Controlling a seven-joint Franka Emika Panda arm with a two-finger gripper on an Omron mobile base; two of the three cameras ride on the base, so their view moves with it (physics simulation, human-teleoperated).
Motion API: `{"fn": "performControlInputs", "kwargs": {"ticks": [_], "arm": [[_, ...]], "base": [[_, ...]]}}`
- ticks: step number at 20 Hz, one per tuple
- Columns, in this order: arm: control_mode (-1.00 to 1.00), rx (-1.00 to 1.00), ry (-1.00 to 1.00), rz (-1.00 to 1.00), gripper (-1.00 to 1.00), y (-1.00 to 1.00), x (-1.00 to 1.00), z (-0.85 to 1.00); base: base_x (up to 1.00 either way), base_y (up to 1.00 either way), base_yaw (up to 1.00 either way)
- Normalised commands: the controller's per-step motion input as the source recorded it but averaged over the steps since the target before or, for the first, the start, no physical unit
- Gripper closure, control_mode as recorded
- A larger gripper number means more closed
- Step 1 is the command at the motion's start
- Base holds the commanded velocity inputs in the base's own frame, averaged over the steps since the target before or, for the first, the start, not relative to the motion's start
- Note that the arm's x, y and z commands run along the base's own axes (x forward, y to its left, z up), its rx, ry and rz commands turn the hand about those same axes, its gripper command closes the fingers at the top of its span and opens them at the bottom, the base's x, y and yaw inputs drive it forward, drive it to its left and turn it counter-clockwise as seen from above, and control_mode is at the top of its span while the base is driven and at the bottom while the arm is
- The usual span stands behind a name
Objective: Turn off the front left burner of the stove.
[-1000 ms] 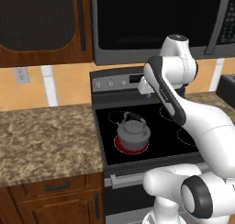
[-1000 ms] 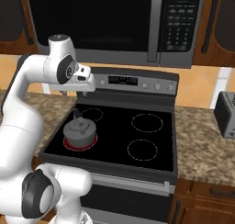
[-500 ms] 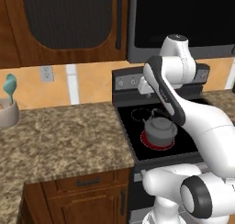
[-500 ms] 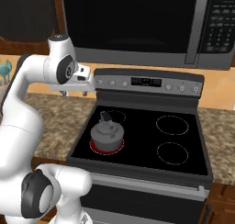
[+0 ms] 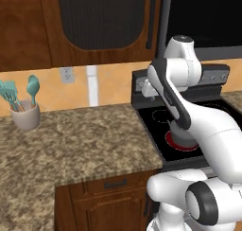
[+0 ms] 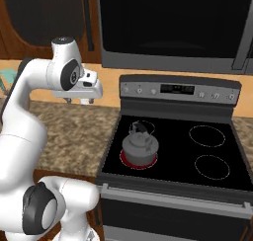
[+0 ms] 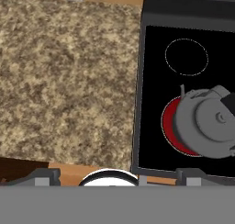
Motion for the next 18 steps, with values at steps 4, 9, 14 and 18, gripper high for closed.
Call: {"fn": "performControlInputs", "kwargs": {"ticks": [4,9,14,18], "arm": [[1.00,0.00,0.00,0.00,-1.00,0.00,0.00,0.00],[1.00,0.00,0.00,0.00,-1.00,0.00,0.00,0.00],[1.00,0.00,0.00,0.00,-1.00,0.00,0.00,0.00],[-1.00,0.00,0.00,0.00,-1.00,0.00,0.17,-0.06]], "base": [[0.03,0.23,-0.04],[0.08,0.00,0.00],[0.28,0.00,0.00],[0.09,0.00,0.00]]}}
